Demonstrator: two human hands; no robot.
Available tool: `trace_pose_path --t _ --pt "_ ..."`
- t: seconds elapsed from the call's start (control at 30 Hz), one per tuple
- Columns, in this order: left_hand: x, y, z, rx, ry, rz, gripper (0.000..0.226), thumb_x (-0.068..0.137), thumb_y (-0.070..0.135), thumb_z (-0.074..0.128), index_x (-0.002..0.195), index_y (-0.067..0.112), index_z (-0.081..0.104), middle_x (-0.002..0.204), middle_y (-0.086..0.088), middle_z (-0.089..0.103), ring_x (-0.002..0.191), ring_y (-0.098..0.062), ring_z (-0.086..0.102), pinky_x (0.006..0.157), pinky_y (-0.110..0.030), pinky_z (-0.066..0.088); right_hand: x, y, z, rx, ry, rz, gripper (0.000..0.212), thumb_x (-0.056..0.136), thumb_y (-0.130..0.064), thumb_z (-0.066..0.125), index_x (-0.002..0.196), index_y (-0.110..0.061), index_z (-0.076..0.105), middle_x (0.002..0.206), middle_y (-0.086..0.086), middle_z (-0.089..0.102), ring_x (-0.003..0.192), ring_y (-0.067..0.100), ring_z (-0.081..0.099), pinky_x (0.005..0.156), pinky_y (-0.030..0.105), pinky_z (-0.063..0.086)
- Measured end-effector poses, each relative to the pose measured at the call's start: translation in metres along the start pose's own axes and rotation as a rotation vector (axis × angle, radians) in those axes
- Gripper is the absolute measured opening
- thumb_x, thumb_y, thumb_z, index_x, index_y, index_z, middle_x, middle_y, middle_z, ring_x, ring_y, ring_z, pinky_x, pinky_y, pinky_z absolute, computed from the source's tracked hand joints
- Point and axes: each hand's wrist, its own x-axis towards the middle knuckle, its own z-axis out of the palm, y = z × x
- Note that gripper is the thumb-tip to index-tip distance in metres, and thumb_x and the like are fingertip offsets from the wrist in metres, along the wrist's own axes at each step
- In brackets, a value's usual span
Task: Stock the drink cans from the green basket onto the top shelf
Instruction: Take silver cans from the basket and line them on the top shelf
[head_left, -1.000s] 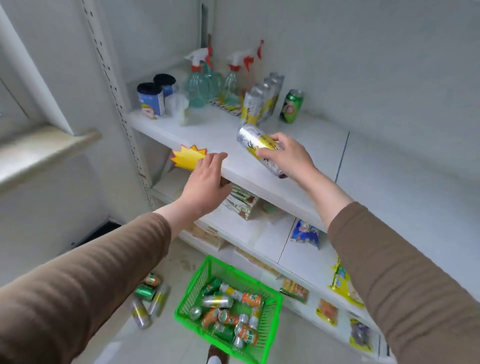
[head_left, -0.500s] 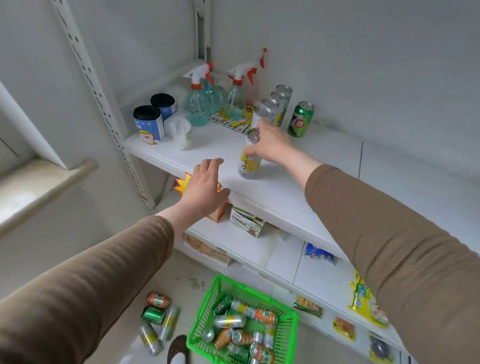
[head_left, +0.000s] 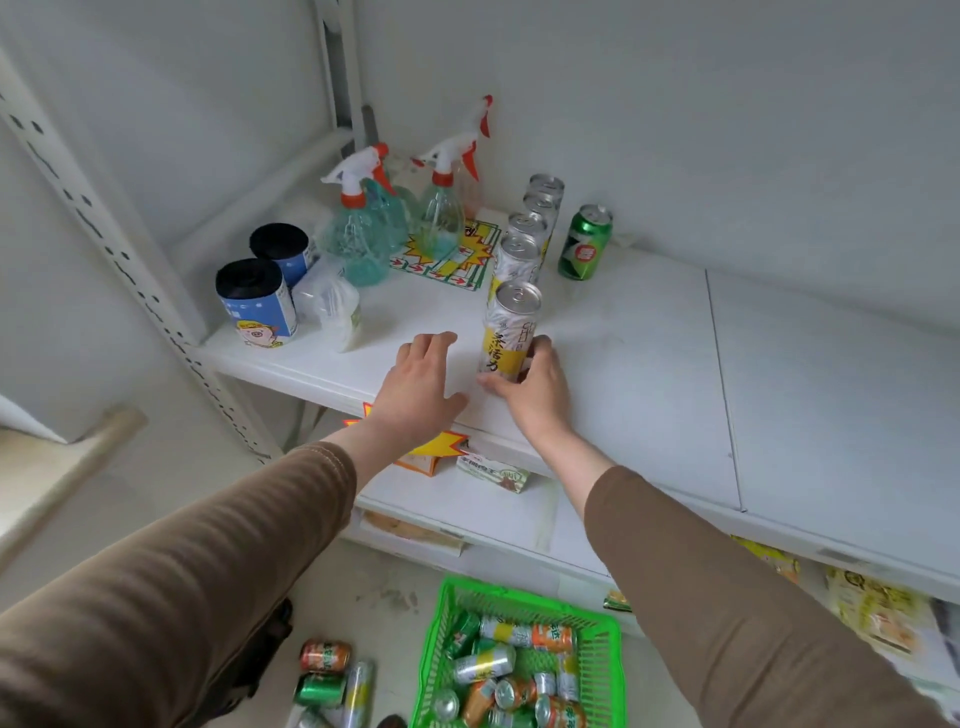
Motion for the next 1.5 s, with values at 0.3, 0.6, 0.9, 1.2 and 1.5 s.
trace_pose_path --t 0.3,0.6,0.9,1.2,1.5 --pt "0.024 -0.012 0.006 -0.036 -0.030 0.020 0.076 0.080 0.026 0.070 0.145 0.013 0.033 0.141 -0.010 0.040 0.128 -0.032 0.036 0.107 -0.041 0.036 0.023 -0.007 0.020 0.026 0.084 -0.019 0.051 0.076 -0.030 0.087 0.107 -0.020 0.048 0.105 0.001 0.068 0.090 0.022 0.066 0.069 0.029 0.040" --pt "0.019 -0.017 0.005 -0.035 -0.036 0.011 0.075 0.081 0.024 0.069 0.146 0.014 0.032 0.142 -0.009 0.039 0.129 -0.031 0.036 0.108 -0.041 0.036 0.021 -0.009 0.019 0.015 0.107 -0.006 0.052 0.078 -0.027 0.085 0.112 -0.017 0.047 0.113 0.003 0.067 0.100 0.025 0.064 0.072 0.029 0.040" --pt "-0.030 -0.005 0.021 0.094 0.078 0.002 0.073 0.079 0.027 0.069 0.143 0.013 0.038 0.144 -0.011 0.039 0.132 -0.034 0.034 0.108 -0.044 0.035 -0.034 0.010 -0.004 -0.278 0.114 -0.239 0.075 0.079 -0.044 0.080 0.141 -0.016 0.048 0.142 0.004 0.053 0.133 0.027 0.043 0.105 0.042 0.039" --pt "-0.141 0.027 0.067 0.202 0.290 -0.070 0.078 0.077 0.033 0.067 0.146 0.014 0.034 0.152 -0.014 0.030 0.140 -0.037 0.028 0.114 -0.049 0.026 -0.121 0.075 -0.040 -0.372 -0.036 -0.702 0.062 0.091 -0.040 0.064 0.144 -0.014 0.046 0.161 0.007 0.033 0.147 0.034 0.029 0.119 0.054 0.026" --pt "-0.284 0.043 0.214 0.183 0.074 -0.365 0.089 0.068 0.024 0.072 0.147 0.011 0.032 0.150 -0.014 0.033 0.140 -0.036 0.028 0.116 -0.047 0.024 -0.204 0.245 -0.051 -0.394 -0.381 -0.719 0.054 0.092 -0.027 0.065 0.141 -0.013 0.048 0.154 0.006 0.041 0.142 0.028 0.035 0.119 0.047 0.031"
